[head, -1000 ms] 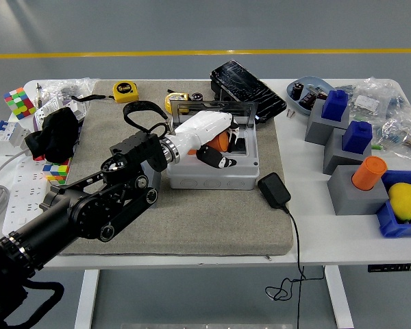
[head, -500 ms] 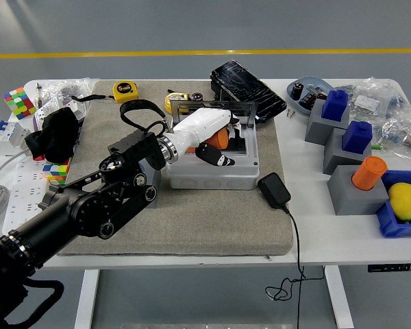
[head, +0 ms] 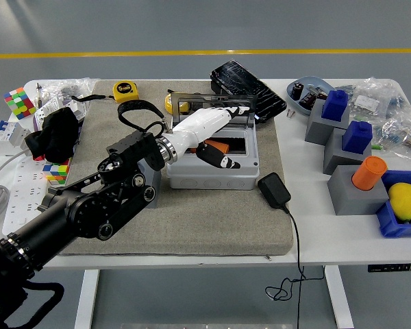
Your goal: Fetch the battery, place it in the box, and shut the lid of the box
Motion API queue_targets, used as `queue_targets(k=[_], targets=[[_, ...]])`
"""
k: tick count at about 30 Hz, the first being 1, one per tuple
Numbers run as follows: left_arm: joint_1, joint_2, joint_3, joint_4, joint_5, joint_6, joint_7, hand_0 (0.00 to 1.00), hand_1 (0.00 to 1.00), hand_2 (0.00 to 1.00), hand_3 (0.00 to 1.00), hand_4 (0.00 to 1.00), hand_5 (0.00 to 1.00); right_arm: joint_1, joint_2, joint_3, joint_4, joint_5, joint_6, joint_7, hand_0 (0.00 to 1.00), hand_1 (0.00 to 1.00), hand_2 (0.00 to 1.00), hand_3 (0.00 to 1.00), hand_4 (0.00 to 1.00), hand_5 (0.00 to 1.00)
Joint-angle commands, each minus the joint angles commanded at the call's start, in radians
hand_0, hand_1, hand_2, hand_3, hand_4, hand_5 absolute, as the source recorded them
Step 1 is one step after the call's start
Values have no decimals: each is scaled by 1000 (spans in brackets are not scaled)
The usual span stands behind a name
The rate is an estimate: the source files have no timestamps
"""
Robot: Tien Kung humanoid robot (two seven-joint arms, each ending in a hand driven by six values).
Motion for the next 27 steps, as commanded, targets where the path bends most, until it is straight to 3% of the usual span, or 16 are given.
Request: queue_targets(k=[1,2,7,8,12,14,19,20,27], targets=[[7,0,-2,-17,-2,-2,1,819,866,930,955,998,201,-1,0,2,0,-1,0,0,632,624,643,558,984,426],[11,0,-4,-29,-5,-2,1,741,819,891,939,998,216,-2,1,3,0,-1,0,0,633,624,643,558,984,426],[30,0,-21,-99,-25,19,-22,741,819,891,939,998,216,-5,1,12,0,-7,0,-2,633,624,643,558,984,426],[31,0,-22,-102,-26,20,-23,687,758,796,865,998,242,-5,1,12,0,-7,0,-2,632,623,643,557,983,427],[35,0,-75,-135,-28,33,-34,687,758,796,865,998,242,-4,1,5,0,-2,0,0,632,623,643,557,983,427],[31,0,-102,-134,-28,38,-38,710,765,784,849,998,297,-2,1,0,0,2,0,1,632,624,643,558,984,427],[12,0,-168,-93,-10,13,-3,710,765,784,849,998,297,0,1,-8,0,9,0,1,632,624,643,558,984,427],[8,0,-178,-82,-6,8,4,832,846,866,857,998,374,0,0,-8,0,10,0,1,631,624,643,558,985,426],[8,0,-198,-41,22,-19,46,843,856,860,853,998,399,-3,0,-2,0,5,0,-2,631,624,643,558,985,428]])
